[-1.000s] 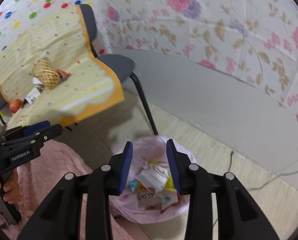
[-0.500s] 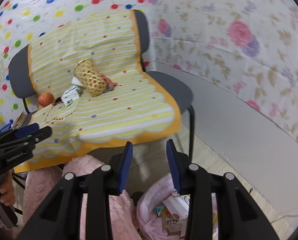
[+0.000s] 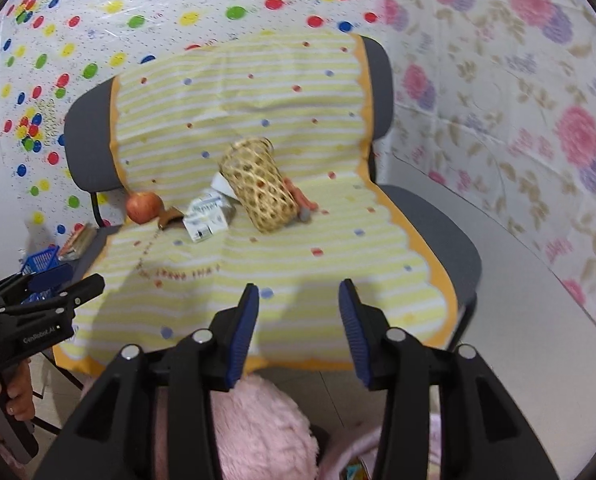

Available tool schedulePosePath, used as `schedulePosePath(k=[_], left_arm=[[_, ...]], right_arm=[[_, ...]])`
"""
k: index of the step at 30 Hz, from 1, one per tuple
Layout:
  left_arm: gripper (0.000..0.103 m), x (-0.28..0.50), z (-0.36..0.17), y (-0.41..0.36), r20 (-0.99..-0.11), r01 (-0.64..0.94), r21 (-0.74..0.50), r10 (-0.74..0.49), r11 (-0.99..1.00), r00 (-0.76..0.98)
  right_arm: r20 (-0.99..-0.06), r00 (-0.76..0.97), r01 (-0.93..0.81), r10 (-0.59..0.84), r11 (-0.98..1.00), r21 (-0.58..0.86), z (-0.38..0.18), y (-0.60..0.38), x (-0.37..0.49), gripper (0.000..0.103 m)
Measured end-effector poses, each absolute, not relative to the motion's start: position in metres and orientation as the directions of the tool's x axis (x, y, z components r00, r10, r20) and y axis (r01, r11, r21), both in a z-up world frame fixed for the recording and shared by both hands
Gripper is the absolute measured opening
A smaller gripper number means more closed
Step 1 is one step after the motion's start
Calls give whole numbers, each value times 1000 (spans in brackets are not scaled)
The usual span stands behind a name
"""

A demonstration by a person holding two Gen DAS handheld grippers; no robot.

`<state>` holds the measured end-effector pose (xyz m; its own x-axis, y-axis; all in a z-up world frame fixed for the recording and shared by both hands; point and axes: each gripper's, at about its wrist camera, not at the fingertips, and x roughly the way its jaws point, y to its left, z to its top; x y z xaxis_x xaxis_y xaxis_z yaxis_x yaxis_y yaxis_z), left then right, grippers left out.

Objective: Collect trash
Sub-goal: 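Move both open tools back over the chair mat, then grasp the white milk carton with the left tool while the right tool grasps the bamboo basket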

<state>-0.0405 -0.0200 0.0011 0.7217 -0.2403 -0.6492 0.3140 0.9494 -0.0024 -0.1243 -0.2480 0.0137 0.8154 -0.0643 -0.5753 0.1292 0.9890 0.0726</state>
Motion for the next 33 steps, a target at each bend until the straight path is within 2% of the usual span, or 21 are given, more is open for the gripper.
schedulePosePath(k=[3,8,19,23,25,33], left_arm=[[71,-24,3,-12,-649,275,-5,-212,962,731],[80,6,0,-9,-660,231,-16,-184,973,728],[80,42,1,-7,-669,176,32,-110,984,735],[86,56,-6,-12,-685,181,22,-117,983,719],[87,65,-14,-18,-700,185,22,-117,982,704],[87,110,-34,-67,-725,241,-44,-197,969,660]], right_arm=[[-575,818,110,-39,990,90,16,-248,-107,57],[-592,805,71,-19,995,65,17,-242,-76,57],[-591,806,13,21,998,54,26,-229,-18,57],[-603,797,5,37,998,67,21,-236,0,57],[-614,789,8,31,998,61,16,-240,9,50],[-628,778,43,-11,998,36,0,-259,37,50]])
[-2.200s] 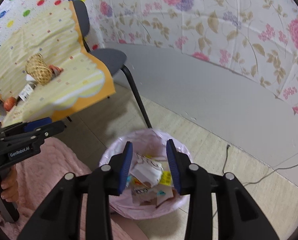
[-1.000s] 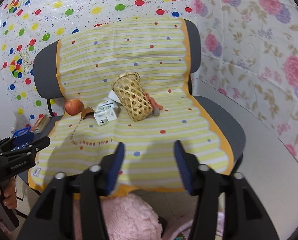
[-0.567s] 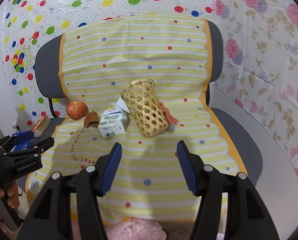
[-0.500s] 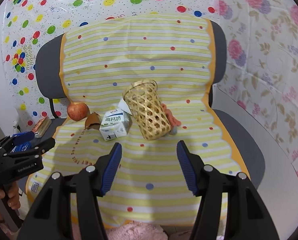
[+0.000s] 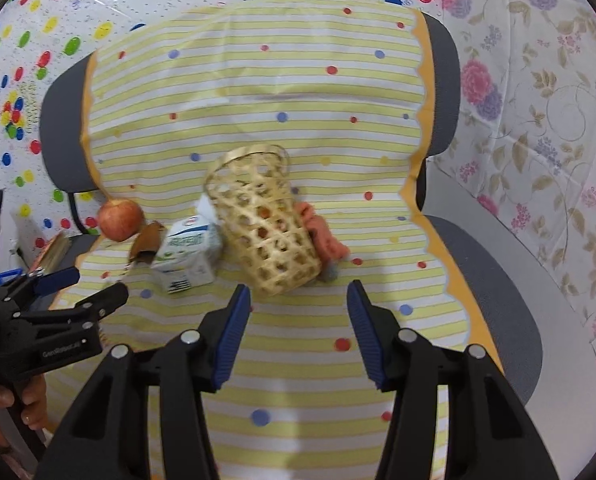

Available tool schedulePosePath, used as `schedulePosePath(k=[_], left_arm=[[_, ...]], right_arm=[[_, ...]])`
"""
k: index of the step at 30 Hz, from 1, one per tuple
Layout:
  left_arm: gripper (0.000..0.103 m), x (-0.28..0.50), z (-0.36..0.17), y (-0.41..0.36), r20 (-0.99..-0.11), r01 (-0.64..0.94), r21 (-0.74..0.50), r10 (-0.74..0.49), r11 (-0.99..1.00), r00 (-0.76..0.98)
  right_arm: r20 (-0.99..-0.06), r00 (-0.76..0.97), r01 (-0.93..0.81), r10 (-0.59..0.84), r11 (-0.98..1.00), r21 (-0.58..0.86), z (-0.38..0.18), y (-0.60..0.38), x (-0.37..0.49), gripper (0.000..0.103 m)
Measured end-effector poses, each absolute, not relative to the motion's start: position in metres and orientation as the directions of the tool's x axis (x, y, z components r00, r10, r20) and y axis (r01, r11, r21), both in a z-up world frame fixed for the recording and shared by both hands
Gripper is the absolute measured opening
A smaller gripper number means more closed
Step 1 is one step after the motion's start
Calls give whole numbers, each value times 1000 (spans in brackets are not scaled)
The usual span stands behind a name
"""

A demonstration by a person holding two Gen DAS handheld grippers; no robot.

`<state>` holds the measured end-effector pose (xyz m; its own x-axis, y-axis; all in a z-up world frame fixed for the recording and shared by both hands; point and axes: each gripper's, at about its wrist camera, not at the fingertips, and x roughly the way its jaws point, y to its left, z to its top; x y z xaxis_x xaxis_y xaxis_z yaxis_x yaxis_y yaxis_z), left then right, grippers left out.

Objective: Collect trash
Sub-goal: 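Grasp the white milk carton with the left tool while the right tool grasps the bamboo basket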

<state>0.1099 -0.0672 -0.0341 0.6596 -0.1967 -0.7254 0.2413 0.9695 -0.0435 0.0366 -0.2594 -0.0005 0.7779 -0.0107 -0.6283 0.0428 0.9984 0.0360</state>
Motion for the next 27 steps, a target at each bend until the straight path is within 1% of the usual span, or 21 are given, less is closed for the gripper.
schedulePosePath(k=[2,4,7,10,14,19,21,25,27], left_arm=[[87,123,-37,-80,-732,238,-40,-190,970,654],[87,133,-41,-92,-736,244,-31,-187,969,651],[87,149,-51,-107,-760,238,-33,-179,971,625],[87,162,-62,-118,-786,204,-35,-153,978,599],[87,173,-69,-127,-793,173,-34,-132,984,594],[86,186,-72,-128,-804,131,-62,-128,989,581],[78,190,-75,-126,-817,125,-50,-113,991,565],[75,187,-73,-116,-817,169,-68,-152,983,556],[74,175,-68,-109,-804,215,-84,-194,973,562]], right_arm=[[-631,775,63,-30,998,30,-3,-268,44,52],[-630,776,76,-34,996,39,-4,-275,48,59],[-631,775,88,-36,995,52,-7,-285,50,62],[-635,772,99,-39,993,60,-10,-293,51,63],[-645,763,105,-38,992,67,-15,-299,53,63],[-653,757,100,-31,993,68,-18,-297,57,63],[-655,755,99,-28,993,71,-18,-296,57,63],[-661,750,87,-16,993,74,-18,-293,55,63],[-661,750,78,-7,994,78,-18,-290,55,63]])
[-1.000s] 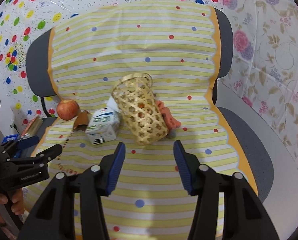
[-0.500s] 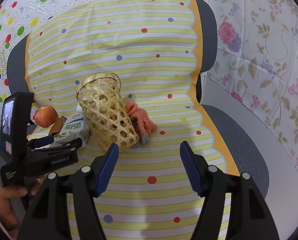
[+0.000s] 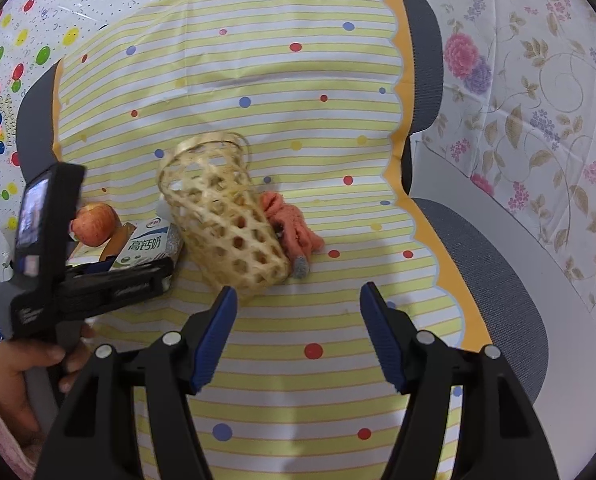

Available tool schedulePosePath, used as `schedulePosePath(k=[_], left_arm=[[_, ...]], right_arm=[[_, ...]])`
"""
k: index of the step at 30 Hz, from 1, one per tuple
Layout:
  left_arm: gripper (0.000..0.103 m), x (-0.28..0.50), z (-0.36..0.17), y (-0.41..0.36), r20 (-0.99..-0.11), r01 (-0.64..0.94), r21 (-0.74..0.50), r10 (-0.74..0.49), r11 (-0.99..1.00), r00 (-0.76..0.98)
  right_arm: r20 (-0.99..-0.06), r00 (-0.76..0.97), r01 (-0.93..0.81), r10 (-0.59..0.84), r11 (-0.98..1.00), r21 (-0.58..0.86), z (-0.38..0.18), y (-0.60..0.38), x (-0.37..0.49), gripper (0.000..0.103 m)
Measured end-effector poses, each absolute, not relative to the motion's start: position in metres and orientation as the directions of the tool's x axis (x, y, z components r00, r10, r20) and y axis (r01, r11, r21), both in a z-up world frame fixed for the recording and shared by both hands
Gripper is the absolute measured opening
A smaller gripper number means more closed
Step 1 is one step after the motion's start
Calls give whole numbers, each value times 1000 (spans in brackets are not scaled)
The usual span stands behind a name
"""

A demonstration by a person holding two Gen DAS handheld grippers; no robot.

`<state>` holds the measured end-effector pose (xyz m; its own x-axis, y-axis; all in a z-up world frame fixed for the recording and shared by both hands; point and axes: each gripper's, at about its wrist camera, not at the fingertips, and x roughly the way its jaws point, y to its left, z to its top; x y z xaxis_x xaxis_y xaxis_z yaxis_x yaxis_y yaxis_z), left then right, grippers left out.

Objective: Collect trash
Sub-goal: 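Grasp the white milk carton with the left tool while the right tool grasps the bamboo basket, then carry the milk carton and bamboo basket over the trash bin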

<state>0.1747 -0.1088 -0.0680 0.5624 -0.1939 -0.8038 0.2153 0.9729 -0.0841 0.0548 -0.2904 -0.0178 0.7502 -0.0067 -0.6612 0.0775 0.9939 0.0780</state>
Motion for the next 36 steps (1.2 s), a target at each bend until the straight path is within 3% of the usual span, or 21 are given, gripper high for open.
schedulePosePath(k=[6,12,17,22,27,36], left_arm=[[74,124,-43,-80,-740,305,-93,-271,948,616],[74,112,-25,-48,-715,296,-88,-267,951,646],[74,108,-12,-30,-687,262,-78,-242,962,685],[74,113,-12,-26,-687,249,-82,-236,965,687],[74,118,-19,-25,-700,246,-92,-239,965,674],[74,122,-26,-25,-717,240,-93,-232,966,657]], right_arm=[[-653,756,32,45,994,105,-16,-280,56,63],[-664,746,4,48,997,75,-20,-271,71,63],[-671,740,-25,45,999,39,-23,-259,86,71],[-672,738,-68,63,998,19,-25,-252,103,84],[-686,721,-128,95,992,3,-27,-241,124,84],[-733,680,-179,-8,968,-177,-40,-213,156,84]])
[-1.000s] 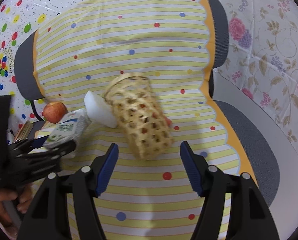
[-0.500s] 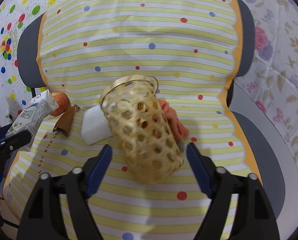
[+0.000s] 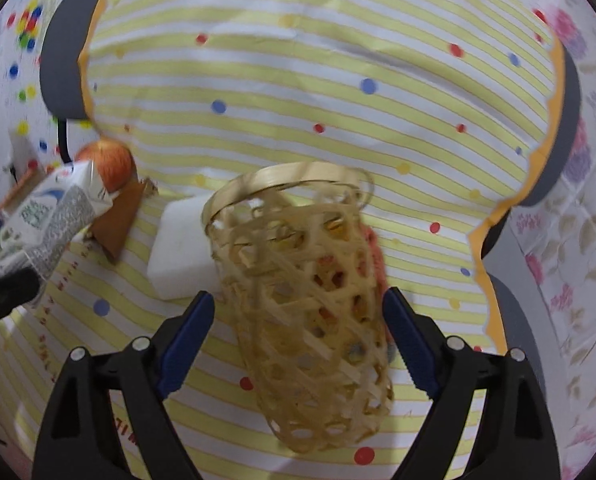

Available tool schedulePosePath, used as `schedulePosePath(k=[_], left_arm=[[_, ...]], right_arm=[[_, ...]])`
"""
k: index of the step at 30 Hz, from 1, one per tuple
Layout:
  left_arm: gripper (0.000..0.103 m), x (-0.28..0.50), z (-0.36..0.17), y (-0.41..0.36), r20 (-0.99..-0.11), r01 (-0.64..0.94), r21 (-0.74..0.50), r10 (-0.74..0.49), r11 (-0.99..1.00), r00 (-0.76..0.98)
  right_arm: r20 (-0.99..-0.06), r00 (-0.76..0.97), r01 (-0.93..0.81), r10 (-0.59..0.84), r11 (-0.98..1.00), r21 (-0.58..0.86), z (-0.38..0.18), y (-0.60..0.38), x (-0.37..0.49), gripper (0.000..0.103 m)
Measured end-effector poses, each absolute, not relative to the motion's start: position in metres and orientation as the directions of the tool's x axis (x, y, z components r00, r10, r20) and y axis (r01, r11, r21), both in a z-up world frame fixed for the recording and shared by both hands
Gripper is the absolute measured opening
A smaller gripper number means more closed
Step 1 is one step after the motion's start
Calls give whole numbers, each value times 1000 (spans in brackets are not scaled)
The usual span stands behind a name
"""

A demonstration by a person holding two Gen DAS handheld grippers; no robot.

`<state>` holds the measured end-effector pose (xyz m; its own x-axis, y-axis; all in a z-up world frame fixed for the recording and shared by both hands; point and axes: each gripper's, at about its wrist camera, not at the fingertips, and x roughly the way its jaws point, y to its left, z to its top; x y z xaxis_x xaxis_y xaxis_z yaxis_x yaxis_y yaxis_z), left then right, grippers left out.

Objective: Collect trash
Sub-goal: 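Carry the milk carton and bamboo basket over the trash bin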

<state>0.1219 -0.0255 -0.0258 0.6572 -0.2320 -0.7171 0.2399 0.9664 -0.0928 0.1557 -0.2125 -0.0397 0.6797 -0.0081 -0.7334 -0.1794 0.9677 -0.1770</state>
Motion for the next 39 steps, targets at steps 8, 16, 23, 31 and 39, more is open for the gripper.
schedulePosePath(k=[8,16,23,31,39], left_arm=[[74,109,-15,-24,-699,253,-99,-248,962,670],[74,56,-2,-47,-668,381,-137,-369,915,646],[74,10,-6,-72,-673,459,-119,-411,881,614],[74,-32,-14,-89,-670,518,-118,-452,847,588],[74,-73,-28,-106,-664,623,-99,-518,776,540]], right_arm=[[-706,707,-114,31,991,-71,-24,-228,133,75],[-651,751,-4,110,987,163,6,-269,46,75],[-594,803,81,55,976,200,11,-277,-32,75],[-583,812,154,-2,965,211,2,-294,-93,76],[-582,805,271,-114,944,190,-4,-305,-158,76]])
